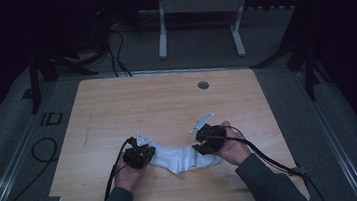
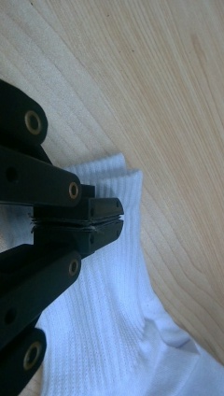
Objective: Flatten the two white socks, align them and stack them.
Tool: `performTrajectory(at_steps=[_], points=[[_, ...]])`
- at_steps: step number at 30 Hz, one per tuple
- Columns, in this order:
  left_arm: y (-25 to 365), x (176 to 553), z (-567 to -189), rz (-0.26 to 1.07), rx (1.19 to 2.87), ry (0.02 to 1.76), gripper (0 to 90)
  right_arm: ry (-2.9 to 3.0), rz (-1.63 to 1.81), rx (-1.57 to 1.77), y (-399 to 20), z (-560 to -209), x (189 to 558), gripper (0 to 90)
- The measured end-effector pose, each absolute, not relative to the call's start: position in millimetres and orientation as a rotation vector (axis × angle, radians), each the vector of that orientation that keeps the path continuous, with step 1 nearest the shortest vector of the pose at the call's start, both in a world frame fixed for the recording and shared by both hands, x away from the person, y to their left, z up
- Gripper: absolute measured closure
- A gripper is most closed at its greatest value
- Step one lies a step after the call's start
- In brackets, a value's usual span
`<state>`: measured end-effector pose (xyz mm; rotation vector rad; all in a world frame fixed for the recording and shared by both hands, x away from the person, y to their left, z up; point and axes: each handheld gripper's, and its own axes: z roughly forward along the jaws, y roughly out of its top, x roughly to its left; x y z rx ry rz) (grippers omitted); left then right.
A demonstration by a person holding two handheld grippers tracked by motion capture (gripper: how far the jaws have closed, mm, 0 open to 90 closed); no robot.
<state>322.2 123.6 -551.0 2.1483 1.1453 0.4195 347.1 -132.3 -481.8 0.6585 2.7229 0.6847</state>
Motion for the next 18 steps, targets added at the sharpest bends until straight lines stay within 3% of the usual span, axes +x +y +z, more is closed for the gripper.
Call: performTrajectory(at_steps=[5, 18], points=[[123.3, 321.7, -551.2, 0.423, 2.148, 1.149, 88.3, 2.732, 0.655, 0.71, -146.2, -492.2, 347.5, 63.1], [124.2, 320.7, -551.4, 0.43, 2.151, 1.153, 88.4, 2.756, 0.62, 0.799, -165.2, -511.0, 348.7, 63.0]])
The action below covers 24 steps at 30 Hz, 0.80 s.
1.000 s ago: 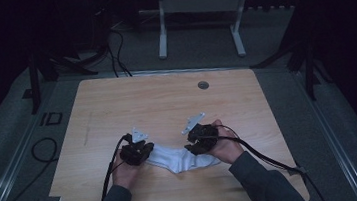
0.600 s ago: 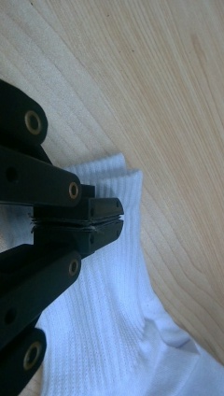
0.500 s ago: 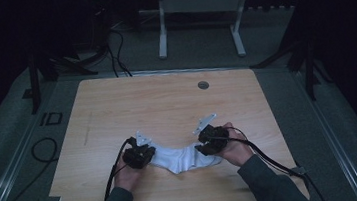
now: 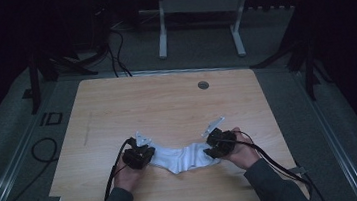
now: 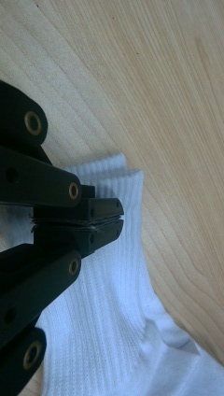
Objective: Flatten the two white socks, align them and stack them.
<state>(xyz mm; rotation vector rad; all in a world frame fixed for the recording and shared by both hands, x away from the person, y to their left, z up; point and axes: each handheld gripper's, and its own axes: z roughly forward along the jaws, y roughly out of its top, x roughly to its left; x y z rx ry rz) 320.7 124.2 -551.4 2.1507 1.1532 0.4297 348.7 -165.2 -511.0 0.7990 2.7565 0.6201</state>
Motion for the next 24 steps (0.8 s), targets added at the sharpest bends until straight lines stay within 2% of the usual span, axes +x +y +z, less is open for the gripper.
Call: performTrajectory(at_steps=[13, 24], points=[[125.2, 320.7, -551.8, 0.427, 2.15, 1.149, 88.3, 2.789, 0.616, 0.874, -171.5, -525.7, 353.0, 55.9], [125.3, 320.6, -552.1, 0.426, 2.146, 1.15, 88.2, 2.813, 0.644, 0.912, -174.7, -532.1, 356.9, 59.8]])
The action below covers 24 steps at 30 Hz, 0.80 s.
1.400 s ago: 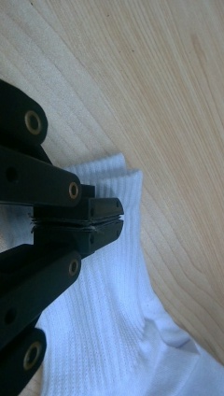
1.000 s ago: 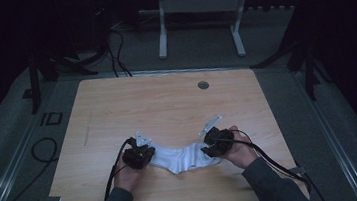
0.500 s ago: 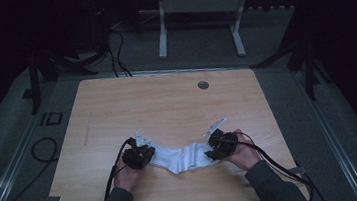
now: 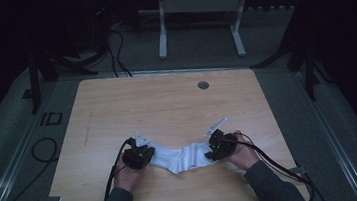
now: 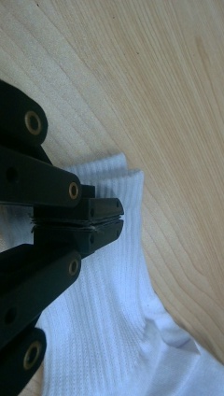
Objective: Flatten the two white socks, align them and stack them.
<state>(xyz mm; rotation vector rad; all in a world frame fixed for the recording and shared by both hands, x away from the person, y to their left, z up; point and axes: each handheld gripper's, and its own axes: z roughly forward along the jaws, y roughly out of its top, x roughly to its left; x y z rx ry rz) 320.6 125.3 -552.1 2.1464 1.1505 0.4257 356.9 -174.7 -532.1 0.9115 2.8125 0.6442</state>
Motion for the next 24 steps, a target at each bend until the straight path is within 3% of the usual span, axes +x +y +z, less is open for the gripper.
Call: performTrajectory(at_steps=[4, 9, 24], points=[[125.3, 320.6, -552.1, 0.426, 2.148, 1.149, 88.3, 2.832, 0.656, 0.909, -174.8, -531.6, 357.2, 74.0], [125.3, 320.5, -552.1, 0.427, 2.148, 1.148, 88.3, 2.83, 0.644, 0.92, -178.3, -530.9, 359.0, 83.1], [124.5, 320.3, -552.3, 0.433, 2.15, 1.147, 88.3, 2.811, 0.657, 0.947, -189.2, -526.6, 359.3, 84.8]])
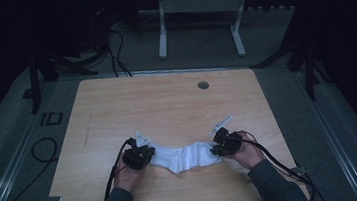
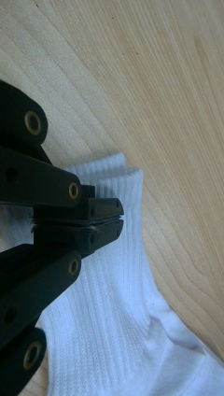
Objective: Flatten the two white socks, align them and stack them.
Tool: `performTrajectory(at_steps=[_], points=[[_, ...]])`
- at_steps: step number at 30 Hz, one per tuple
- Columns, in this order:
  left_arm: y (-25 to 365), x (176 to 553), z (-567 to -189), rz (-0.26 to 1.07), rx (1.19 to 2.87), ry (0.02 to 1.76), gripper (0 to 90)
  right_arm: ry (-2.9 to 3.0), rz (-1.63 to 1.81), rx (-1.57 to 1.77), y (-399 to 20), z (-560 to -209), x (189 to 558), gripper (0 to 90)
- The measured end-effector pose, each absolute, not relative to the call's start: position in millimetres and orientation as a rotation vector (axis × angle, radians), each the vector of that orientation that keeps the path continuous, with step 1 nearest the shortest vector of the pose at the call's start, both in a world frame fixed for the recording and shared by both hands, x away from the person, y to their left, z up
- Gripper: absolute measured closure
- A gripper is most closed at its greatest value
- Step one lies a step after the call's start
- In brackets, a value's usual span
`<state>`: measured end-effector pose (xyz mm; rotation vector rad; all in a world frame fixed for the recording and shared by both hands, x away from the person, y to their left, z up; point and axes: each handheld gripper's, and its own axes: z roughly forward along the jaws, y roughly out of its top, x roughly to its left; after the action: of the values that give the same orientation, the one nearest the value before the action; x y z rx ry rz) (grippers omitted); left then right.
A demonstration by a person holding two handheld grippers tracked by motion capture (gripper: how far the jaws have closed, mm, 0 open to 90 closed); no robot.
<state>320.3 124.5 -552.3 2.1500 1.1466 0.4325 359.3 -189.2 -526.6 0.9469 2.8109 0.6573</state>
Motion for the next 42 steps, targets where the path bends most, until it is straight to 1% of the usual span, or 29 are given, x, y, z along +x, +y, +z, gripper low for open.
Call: performTrajectory(at_steps=[5, 13, 19, 29, 35, 42], points=[[124.2, 320.3, -552.2, 0.435, 2.152, 1.147, 88.4, 2.802, 0.672, 0.944, -191.6, -522.5, 358.7, 85.5], [124.2, 320.0, -552.4, 0.434, 2.151, 1.148, 88.4, 2.804, 0.657, 0.937, -190.5, -525.5, 359.3, 85.4], [124.3, 320.1, -552.3, 0.433, 2.151, 1.149, 88.4, 2.771, 0.636, 0.979, -202.6, -524.0, 361.2, 88.1], [124.4, 320.0, -552.8, 0.431, 2.145, 1.152, 88.7, 2.743, 0.627, 1.023, -216.9, -523.4, 362.4, 88.4], [124.3, 320.0, -553.0, 0.432, 2.148, 1.149, 88.9, 2.718, 0.668, 1.041, -225.7, -514.2, 363.9, 88.2], [124.4, 320.1, -553.1, 0.432, 2.147, 1.149, 88.9, 2.69, 0.701, 1.004, -216.6, -497.5, 367.5, 88.1]])
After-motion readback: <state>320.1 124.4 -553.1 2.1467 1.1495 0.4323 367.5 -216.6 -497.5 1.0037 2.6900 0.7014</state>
